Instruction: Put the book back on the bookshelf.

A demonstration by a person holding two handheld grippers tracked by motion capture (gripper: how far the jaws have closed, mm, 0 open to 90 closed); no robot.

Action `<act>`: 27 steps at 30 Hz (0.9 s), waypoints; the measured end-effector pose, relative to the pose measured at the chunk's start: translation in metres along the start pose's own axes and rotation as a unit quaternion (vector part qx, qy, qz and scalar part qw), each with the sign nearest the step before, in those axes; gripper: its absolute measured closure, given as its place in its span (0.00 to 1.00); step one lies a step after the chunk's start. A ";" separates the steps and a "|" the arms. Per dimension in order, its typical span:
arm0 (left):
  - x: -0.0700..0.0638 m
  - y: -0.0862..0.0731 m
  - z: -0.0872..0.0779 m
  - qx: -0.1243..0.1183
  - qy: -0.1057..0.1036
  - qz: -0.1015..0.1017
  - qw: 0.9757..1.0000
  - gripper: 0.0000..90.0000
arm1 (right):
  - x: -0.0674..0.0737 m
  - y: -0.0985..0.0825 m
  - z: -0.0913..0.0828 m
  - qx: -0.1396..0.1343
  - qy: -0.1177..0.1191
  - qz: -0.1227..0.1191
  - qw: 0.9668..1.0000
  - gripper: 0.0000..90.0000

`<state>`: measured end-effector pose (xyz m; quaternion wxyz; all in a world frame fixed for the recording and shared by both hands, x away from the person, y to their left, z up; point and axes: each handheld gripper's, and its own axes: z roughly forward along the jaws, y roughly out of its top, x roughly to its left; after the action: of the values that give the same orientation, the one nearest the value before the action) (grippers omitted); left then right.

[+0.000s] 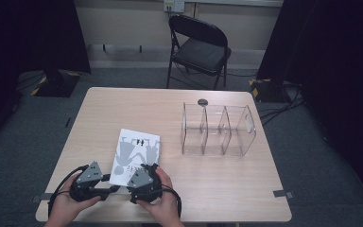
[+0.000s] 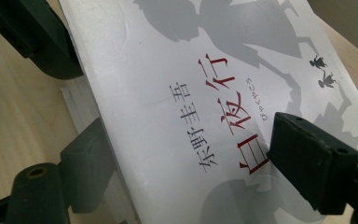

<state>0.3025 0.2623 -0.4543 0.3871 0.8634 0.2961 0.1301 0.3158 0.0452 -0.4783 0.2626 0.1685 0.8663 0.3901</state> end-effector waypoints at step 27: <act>0.003 0.003 0.000 -0.026 -0.008 0.012 1.000 0.55 | 0.006 0.004 -0.011 -0.014 -0.014 -0.047 0.999 0.44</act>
<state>0.3064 0.2627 -0.4525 0.4097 0.8578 0.2791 0.1356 0.3051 0.0440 -0.4710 0.2949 0.1291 0.8642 0.3867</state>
